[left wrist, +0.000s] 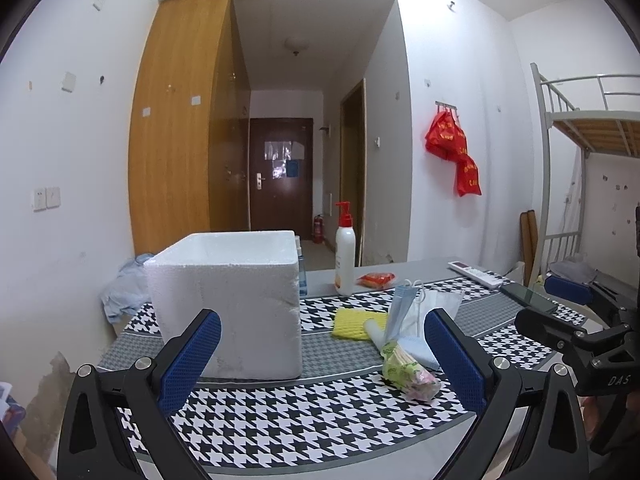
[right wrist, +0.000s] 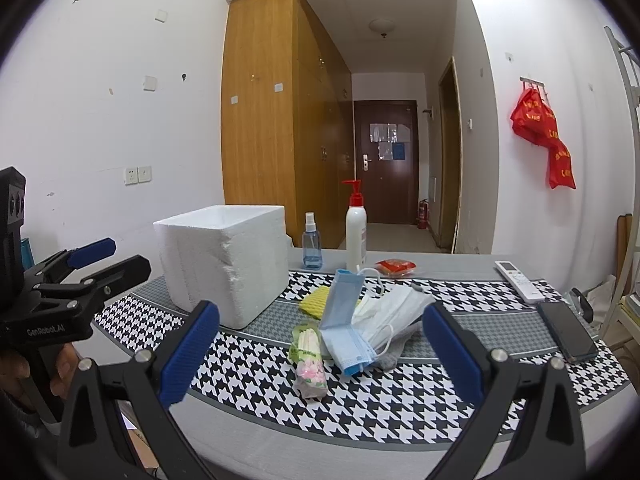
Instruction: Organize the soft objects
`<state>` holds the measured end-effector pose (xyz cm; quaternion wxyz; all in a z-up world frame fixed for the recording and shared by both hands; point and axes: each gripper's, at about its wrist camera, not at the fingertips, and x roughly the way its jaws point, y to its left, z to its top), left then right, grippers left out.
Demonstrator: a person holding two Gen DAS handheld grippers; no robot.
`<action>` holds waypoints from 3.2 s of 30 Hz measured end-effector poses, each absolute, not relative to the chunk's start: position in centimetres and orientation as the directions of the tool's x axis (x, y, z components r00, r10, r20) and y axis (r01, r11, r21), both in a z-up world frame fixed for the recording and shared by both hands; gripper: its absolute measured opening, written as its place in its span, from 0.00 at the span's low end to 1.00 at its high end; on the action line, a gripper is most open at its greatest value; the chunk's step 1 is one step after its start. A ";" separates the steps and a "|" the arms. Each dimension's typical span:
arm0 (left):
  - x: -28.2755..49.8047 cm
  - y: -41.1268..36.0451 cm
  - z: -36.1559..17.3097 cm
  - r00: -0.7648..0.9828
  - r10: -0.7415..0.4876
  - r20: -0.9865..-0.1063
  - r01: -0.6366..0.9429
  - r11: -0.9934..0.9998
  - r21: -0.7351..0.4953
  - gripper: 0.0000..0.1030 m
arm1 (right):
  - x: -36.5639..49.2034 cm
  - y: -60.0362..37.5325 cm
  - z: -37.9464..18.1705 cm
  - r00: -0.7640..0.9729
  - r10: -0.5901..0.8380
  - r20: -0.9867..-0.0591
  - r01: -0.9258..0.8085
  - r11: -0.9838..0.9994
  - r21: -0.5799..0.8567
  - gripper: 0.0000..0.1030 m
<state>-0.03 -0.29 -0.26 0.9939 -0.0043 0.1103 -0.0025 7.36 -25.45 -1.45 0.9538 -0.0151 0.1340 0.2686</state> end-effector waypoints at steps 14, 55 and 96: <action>0.2 -0.2 -0.5 0.974 -0.001 -0.229 -0.002 1.000 -0.012 0.99 | 7.2 -25.5 -1.4 0.815 0.517 -0.264 -0.524 0.851 0.049 1.00; 4.5 -1.5 -2.3 0.935 -0.055 -0.350 0.054 0.998 -0.012 0.99 | 11.3 -25.7 -3.4 0.802 0.472 -0.365 -0.492 0.870 0.043 1.00; 14.1 -8.1 -9.8 0.748 -0.119 -0.653 0.080 0.993 -0.090 0.93 | 16.9 -29.7 -7.7 0.773 0.429 -0.468 -0.435 0.895 0.102 1.00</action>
